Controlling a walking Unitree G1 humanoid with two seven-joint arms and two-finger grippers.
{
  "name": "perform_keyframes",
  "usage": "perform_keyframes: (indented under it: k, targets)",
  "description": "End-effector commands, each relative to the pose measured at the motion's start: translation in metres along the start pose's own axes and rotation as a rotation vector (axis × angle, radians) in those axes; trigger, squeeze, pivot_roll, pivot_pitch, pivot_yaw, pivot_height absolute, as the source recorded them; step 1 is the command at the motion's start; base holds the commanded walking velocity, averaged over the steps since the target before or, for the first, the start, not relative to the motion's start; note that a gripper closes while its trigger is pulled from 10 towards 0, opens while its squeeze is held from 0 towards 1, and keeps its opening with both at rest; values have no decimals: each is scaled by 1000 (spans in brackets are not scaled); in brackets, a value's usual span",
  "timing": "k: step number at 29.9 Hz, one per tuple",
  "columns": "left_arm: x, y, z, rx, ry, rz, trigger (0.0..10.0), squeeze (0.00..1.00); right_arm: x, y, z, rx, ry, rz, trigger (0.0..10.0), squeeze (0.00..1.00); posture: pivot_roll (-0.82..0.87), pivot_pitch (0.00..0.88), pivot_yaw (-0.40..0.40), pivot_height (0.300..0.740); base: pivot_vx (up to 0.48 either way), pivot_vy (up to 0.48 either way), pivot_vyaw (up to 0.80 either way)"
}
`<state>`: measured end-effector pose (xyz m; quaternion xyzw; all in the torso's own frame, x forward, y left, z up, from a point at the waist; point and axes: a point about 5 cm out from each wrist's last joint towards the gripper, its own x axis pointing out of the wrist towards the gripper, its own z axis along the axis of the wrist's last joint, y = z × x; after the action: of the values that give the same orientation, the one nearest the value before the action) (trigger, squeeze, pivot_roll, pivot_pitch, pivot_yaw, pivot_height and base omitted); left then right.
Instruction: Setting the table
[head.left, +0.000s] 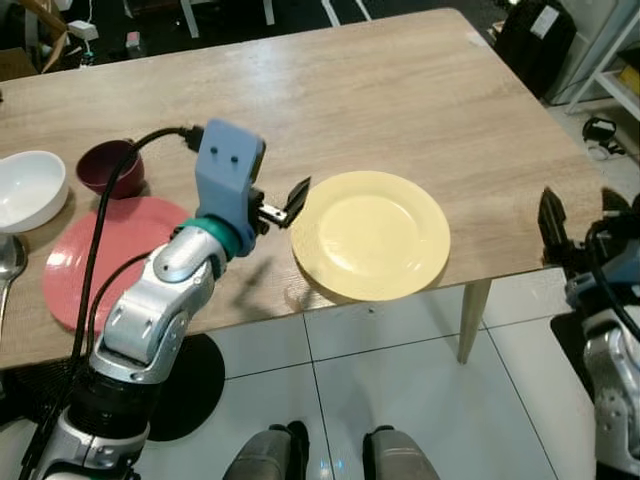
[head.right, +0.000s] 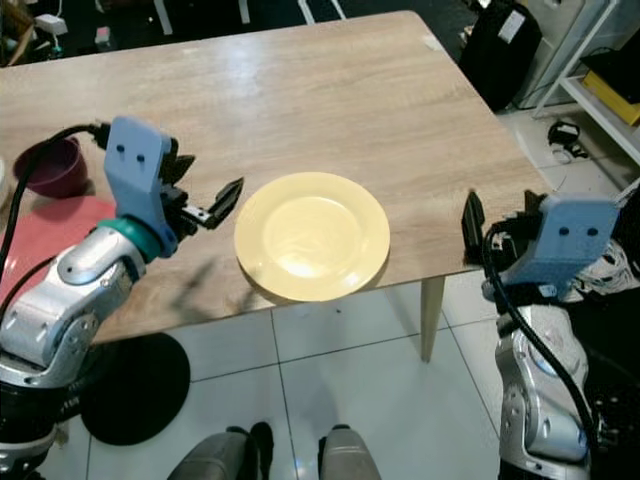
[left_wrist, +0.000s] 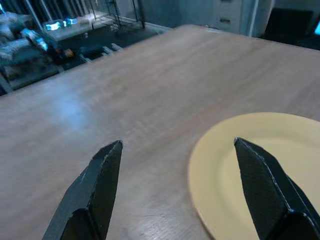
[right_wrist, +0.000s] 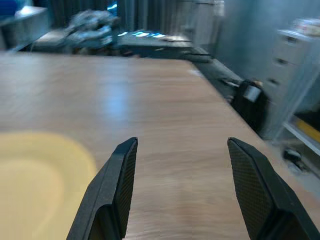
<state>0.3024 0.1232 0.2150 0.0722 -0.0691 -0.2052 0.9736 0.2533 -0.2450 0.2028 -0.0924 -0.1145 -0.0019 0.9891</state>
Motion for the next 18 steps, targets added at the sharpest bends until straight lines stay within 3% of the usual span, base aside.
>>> perform_keyframes:
  k: [1,7,11,18]
  targets:
    - [-4,14,-10,34,27,23,10000,0,5,8,-2,-35,7,102,10000,0,-128,42,72,740,0,0,0]
    - [-8,25,-16,57,46,48,10000,0,14,20,-2,-51,-4,185,10000,0,-102,15,40,740,0,0,0]
    - [-13,32,-29,80,90,103,10000,0,32,41,-2,-28,-26,297,10000,0,-75,0,-3,740,0,0,0]
    - [-15,38,-38,100,91,133,10000,0,37,43,-5,-13,-19,307,10000,0,-68,0,-45,740,0,0,0]
